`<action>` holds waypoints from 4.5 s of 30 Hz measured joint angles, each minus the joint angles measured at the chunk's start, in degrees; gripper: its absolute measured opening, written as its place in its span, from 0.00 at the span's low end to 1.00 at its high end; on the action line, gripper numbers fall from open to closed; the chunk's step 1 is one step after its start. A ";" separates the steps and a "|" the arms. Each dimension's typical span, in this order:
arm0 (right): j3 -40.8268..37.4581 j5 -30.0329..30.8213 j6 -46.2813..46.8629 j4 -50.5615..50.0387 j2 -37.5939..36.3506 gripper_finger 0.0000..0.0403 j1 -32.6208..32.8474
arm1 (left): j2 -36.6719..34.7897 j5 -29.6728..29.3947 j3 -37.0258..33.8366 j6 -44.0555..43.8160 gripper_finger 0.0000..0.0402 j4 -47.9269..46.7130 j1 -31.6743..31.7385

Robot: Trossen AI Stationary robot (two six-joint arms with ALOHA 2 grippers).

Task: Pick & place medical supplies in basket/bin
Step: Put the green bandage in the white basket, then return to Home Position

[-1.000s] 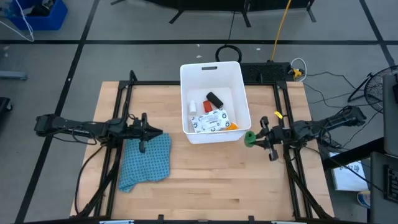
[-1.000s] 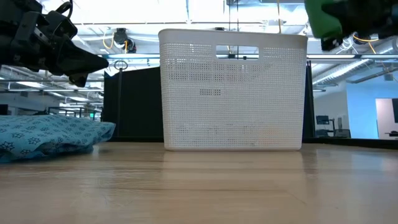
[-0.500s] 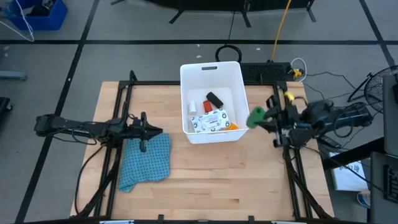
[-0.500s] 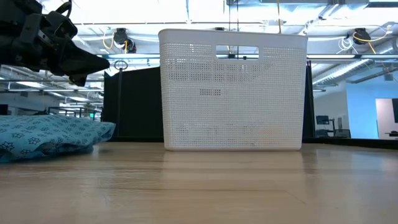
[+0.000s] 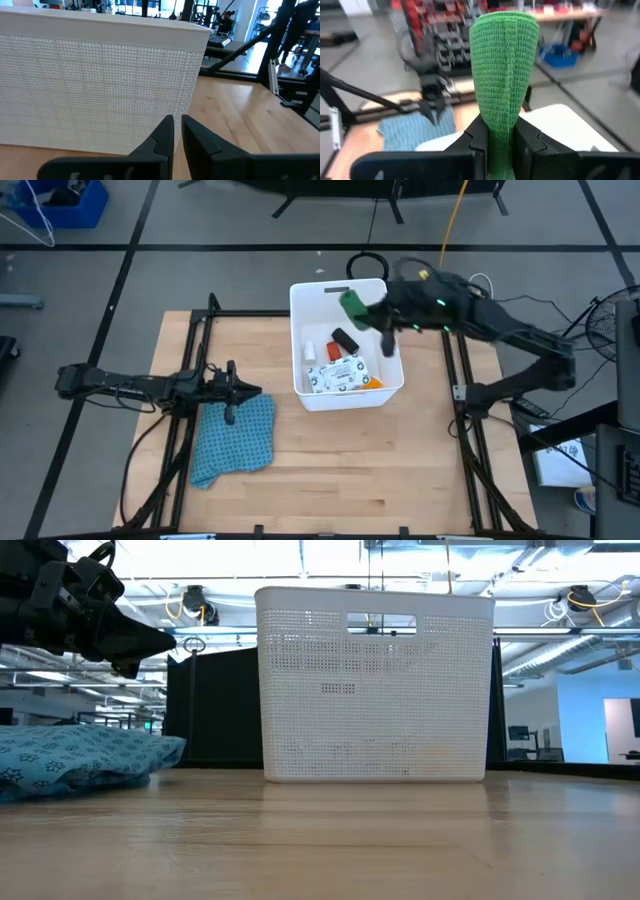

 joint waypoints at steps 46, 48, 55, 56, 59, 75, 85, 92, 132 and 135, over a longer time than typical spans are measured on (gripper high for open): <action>17.13 0.24 -38.11 -20.60 52.17 0.09 -22.38 | 0.00 -0.55 0.01 7.60 0.09 -0.07 0.00; 17.16 0.10 -37.71 -20.11 52.39 0.09 -22.44 | 0.00 -0.90 0.02 8.23 0.09 -0.04 -0.02; 17.16 0.20 -33.89 -20.08 49.02 0.09 -22.89 | 0.00 -2.62 0.02 9.34 0.09 0.04 -0.01; 17.20 0.24 -33.02 -20.24 47.89 0.09 -23.08 | 0.00 -2.67 0.01 9.62 0.09 0.03 -0.01; 17.35 0.34 -30.93 -21.04 45.52 0.09 -23.29 | 0.00 -3.06 0.02 10.54 0.09 0.06 -0.01; 12.48 4.68 -25.84 -27.84 45.35 0.09 -25.33 | 0.00 -3.03 0.00 9.18 0.09 -0.37 -0.01; 3.85 5.11 -35.03 -23.09 45.39 0.09 -25.38 | 0.00 -3.02 0.02 9.03 0.09 -0.37 -0.02; -0.48 10.85 -39.75 -18.08 45.17 0.09 -24.61 | 0.00 -3.02 0.02 9.39 0.09 -0.37 -0.01; -2.19 10.67 -37.01 -13.74 31.69 0.54 -23.05 | 0.00 -2.82 -0.01 9.01 0.09 -0.34 -0.01; -2.19 9.56 -36.35 -12.36 26.39 0.53 -22.14 | 0.00 -2.82 0.02 9.01 0.09 -0.26 -0.01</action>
